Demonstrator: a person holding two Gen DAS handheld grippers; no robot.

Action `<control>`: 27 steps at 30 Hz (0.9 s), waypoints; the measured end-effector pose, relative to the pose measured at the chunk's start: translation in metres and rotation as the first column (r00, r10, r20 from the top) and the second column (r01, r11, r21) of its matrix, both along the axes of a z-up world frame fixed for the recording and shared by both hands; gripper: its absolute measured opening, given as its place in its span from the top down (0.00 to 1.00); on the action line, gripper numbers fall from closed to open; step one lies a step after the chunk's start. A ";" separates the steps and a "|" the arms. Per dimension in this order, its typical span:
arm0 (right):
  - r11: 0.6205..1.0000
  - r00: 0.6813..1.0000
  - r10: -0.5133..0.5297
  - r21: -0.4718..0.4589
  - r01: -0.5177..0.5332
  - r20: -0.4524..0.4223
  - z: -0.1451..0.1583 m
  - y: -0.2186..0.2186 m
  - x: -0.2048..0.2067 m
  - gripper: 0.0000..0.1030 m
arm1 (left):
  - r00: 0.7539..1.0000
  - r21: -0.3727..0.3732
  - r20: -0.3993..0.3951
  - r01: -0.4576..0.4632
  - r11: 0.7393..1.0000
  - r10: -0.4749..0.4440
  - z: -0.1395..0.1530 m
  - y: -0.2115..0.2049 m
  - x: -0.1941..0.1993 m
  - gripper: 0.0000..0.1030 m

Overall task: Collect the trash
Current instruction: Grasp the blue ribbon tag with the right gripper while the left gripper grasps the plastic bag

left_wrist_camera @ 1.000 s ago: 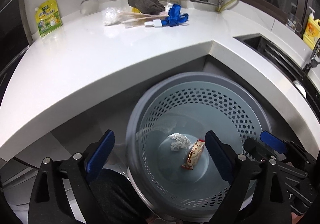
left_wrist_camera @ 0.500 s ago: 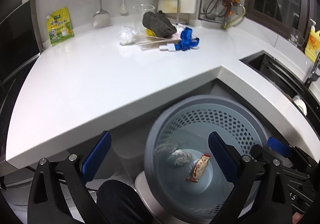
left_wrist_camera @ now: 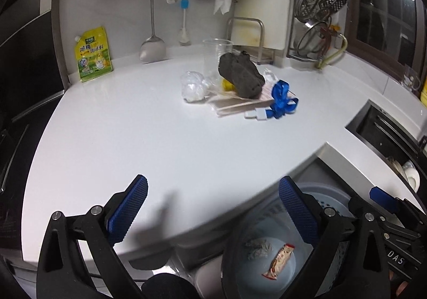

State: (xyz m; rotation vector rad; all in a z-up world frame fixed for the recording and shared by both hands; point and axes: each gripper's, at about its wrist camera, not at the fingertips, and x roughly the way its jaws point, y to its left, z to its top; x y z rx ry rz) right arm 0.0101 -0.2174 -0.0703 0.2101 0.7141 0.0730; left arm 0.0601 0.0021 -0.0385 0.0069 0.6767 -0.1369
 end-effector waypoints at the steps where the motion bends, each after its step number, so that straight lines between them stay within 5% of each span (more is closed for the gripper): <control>1: 1.000 1.000 0.003 -0.002 -0.003 0.004 0.002 0.001 0.006 0.35 | 1.000 -0.004 0.002 -0.005 1.000 0.005 0.001 0.002 0.005 0.06; 14: 0.998 0.998 0.054 -0.030 -0.054 0.030 0.018 0.018 0.091 0.35 | 0.998 -0.011 -0.019 -0.067 0.998 0.067 0.009 0.030 0.069 0.06; 27: 0.997 0.998 0.061 -0.045 -0.061 -0.010 0.012 0.042 0.158 0.35 | 1.000 0.024 -0.012 -0.019 1.000 0.019 0.026 0.047 0.128 0.06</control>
